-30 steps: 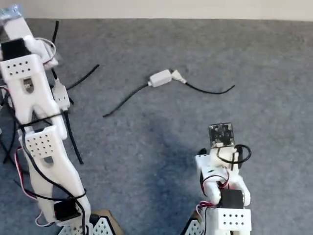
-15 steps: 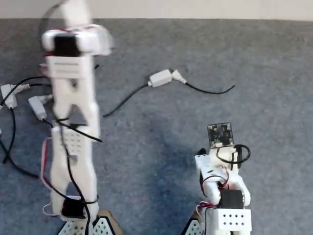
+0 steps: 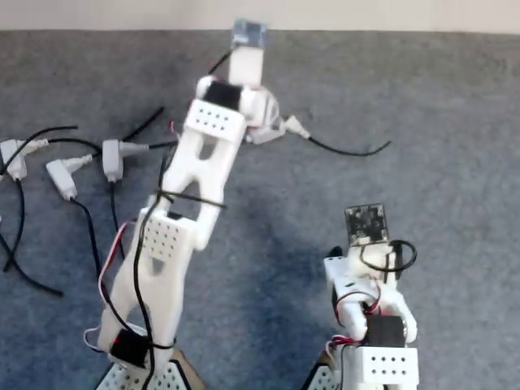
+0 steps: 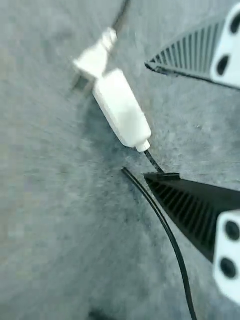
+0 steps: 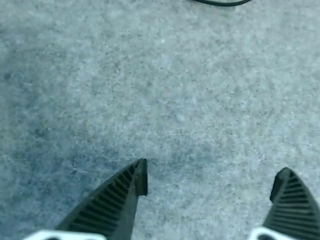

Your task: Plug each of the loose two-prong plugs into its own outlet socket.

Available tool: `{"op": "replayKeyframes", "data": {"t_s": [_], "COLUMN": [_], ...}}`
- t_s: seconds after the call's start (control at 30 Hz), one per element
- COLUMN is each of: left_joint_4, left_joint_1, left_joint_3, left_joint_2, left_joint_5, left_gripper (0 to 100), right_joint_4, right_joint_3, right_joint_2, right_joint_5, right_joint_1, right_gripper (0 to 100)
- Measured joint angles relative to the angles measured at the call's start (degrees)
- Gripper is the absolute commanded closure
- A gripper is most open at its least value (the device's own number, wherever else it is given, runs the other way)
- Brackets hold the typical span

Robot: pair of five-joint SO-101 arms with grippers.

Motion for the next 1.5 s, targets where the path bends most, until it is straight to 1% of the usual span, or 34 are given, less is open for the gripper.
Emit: {"op": "replayKeyframes", "data": {"t_s": [0.2,0.37,0.5,0.63,0.73,0.83,0.93,1.03,1.1,1.2,1.33,1.4,1.5], "left_joint_4": [-1.32,-0.88,6.24,15.3,15.91,10.55,1.76,-6.07,-8.53,-9.14,-3.87,1.32,11.52], "left_joint_1": [0.7,0.53,1.41,2.81,3.25,2.2,-0.53,-2.9,-3.16,-2.37,-0.18,1.14,3.25], "left_joint_3": [0.44,0.44,-1.67,-10.73,-17.14,-18.55,-13.45,-6.86,-4.13,-0.79,0.18,-1.76,-6.42], "left_joint_2": [4.75,5.27,5.27,5.27,5.27,5.27,5.27,5.27,5.27,5.27,5.27,5.19,5.27], "left_joint_5": [0.0,0.0,0.0,-0.09,-0.09,2.11,4.84,5.54,5.71,5.63,1.85,0.44,-2.02], "left_gripper": [68,68,68,68,72,78,79,79,79,79,79,79,79], "right_joint_4": [0.0,0.0,0.0,0.0,0.0,0.0,0.0,0.0,0.0,0.0,0.0,0.0,0.0], "right_joint_3": [0.0,0.0,0.0,0.0,0.0,0.0,0.0,0.0,0.0,0.0,0.0,0.0,0.0], "right_joint_2": [0.0,0.0,0.0,0.0,0.0,0.0,0.0,0.0,0.0,0.0,0.0,0.0,0.0], "right_joint_5": [0.0,0.0,0.0,0.0,0.0,0.0,0.0,0.0,0.0,0.0,0.0,0.0,0.0], "right_joint_1": [0.0,0.0,0.0,0.0,0.0,0.0,0.0,0.0,-0.35,-0.53,-0.44,-0.44,-0.44], "right_gripper": [63.0,63.0,63.0,63.0,63.0,63.0,63.0,63.0,63.0,63.0,63.0,63.0,63.0]}}
